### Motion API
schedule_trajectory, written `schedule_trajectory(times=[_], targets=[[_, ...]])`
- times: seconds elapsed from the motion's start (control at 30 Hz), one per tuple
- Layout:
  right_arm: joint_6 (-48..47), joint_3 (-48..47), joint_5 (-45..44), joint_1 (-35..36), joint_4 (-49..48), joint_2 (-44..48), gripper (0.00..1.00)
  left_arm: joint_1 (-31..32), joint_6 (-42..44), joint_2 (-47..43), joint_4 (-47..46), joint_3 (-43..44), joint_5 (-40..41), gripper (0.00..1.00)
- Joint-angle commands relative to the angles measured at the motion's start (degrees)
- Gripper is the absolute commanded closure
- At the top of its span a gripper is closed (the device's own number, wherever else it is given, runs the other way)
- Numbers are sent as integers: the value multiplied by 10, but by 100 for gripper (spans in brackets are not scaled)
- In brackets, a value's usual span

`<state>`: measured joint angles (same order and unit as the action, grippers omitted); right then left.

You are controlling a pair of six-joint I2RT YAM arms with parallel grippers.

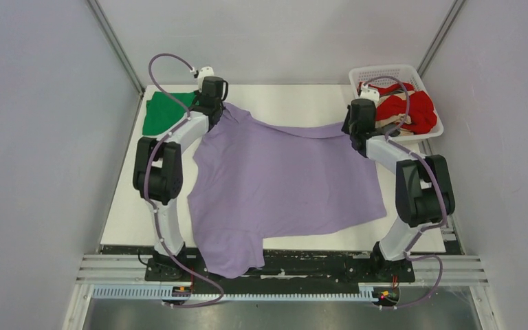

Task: Fold and stack the t-shirts
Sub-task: Flatten out the tshirt

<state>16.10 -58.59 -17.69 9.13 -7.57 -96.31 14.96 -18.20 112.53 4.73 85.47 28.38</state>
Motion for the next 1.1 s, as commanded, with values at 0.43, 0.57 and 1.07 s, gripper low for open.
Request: schedule_trajectory(times=[0.43,0.57,1.07], targets=[[-38,-225,35,-13,-48,-155,2,-29,-76,190,73,345,-114,0],[-47,-171,90,2,-62,-115,2,-28,-122,122,49,238,-172,0],[5,-32,175,39,-104,-102,2,-15,-208,96,-40,67,-309,0]])
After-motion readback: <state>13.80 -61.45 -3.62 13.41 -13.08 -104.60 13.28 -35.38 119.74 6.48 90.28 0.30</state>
